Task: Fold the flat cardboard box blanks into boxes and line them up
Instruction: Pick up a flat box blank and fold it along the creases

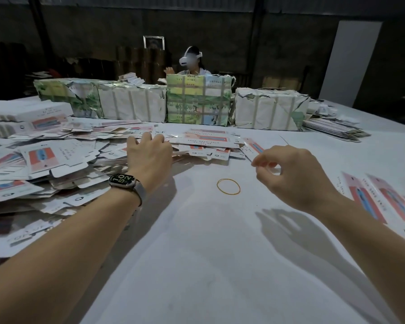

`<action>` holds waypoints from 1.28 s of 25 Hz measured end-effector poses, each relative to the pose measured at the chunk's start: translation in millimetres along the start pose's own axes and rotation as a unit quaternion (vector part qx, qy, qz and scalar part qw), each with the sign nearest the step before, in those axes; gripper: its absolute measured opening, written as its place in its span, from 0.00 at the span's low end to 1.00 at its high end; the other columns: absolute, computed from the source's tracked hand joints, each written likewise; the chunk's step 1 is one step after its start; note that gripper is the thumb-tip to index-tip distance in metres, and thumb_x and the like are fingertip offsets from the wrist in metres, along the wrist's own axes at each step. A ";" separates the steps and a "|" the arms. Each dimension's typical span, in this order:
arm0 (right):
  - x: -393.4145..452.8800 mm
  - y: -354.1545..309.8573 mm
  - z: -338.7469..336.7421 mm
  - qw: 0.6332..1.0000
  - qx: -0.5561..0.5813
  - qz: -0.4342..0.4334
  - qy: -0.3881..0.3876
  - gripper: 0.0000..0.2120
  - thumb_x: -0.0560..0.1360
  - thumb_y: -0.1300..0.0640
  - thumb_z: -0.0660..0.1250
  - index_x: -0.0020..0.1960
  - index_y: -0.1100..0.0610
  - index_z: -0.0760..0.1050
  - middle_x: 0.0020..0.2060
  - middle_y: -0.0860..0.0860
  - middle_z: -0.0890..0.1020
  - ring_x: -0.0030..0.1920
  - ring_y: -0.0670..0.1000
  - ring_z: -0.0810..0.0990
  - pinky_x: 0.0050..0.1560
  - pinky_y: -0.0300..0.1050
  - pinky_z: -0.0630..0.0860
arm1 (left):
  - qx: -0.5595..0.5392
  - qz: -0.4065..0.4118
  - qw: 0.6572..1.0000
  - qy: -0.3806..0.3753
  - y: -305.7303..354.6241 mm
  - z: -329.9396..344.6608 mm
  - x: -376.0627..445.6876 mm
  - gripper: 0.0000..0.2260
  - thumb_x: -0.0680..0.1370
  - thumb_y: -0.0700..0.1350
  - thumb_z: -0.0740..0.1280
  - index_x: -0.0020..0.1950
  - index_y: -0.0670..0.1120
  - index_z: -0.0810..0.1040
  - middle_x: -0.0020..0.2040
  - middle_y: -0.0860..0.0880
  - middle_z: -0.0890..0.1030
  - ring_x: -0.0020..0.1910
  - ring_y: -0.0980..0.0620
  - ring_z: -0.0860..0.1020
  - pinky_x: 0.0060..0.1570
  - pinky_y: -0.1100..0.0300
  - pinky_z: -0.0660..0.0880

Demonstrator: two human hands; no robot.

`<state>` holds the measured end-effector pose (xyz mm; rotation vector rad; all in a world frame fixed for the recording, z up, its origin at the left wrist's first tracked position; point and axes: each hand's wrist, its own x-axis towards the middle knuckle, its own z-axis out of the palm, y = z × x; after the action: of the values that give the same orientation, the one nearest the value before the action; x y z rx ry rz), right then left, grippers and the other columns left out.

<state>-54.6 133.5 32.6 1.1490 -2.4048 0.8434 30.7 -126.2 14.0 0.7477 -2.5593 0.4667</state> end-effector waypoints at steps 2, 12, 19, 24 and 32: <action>1.0 0.3 -0.5 0.999 0.029 -0.001 0.017 0.06 0.72 0.57 0.69 0.46 0.48 0.83 0.40 0.44 0.82 0.45 0.51 0.80 0.49 0.54 0.77 | -0.026 0.016 0.999 0.032 5.4 -21.3 1.8 0.07 0.80 0.42 0.62 0.51 0.47 0.80 0.51 0.47 0.80 0.54 0.41 0.76 0.56 0.48 0.69; 7.8 -19.4 -10.0 0.931 0.322 0.092 0.143 0.22 0.77 0.50 0.68 0.68 0.42 0.65 0.55 0.47 0.74 0.51 0.47 0.79 0.43 0.42 0.81 | -0.693 -0.006 0.720 -0.029 77.8 -93.4 -21.7 0.08 0.81 0.45 0.68 0.43 0.45 0.76 0.42 0.48 0.84 0.40 0.54 0.83 0.34 0.62 0.77; 5.5 -23.4 -15.5 0.872 0.448 0.121 0.152 0.20 0.81 0.56 0.63 0.71 0.44 0.65 0.48 0.44 0.82 0.46 0.50 0.86 0.39 0.45 0.83 | -0.869 -0.009 0.459 -0.187 102.2 -101.0 -41.1 0.06 0.84 0.46 0.60 0.52 0.46 0.73 0.45 0.45 0.85 0.40 0.49 0.85 0.36 0.54 0.82; 7.8 -28.5 -12.4 0.907 0.378 0.109 0.154 0.33 0.75 0.41 0.60 0.78 0.45 0.58 0.67 0.48 0.72 0.63 0.51 0.78 0.61 0.56 0.78 | -0.863 0.005 0.461 -0.204 116.8 -113.0 -43.9 0.25 0.82 0.64 0.50 0.49 0.60 0.86 0.40 0.49 0.87 0.36 0.50 0.86 0.30 0.59 0.80; 1.7 -38.7 -3.2 0.945 0.296 0.068 0.119 0.33 0.70 0.30 0.59 0.69 0.47 0.74 0.62 0.44 0.69 0.64 0.48 0.73 0.64 0.50 0.74 | -0.910 -0.015 0.359 -0.208 131.3 -98.3 -37.2 0.19 0.83 0.55 0.60 0.73 0.52 0.69 0.61 0.44 0.81 0.58 0.45 0.79 0.63 0.44 0.76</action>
<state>-25.0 115.4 50.1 0.9947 -2.1003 1.7252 14.3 36.4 53.8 -0.1475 -1.5235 -2.4324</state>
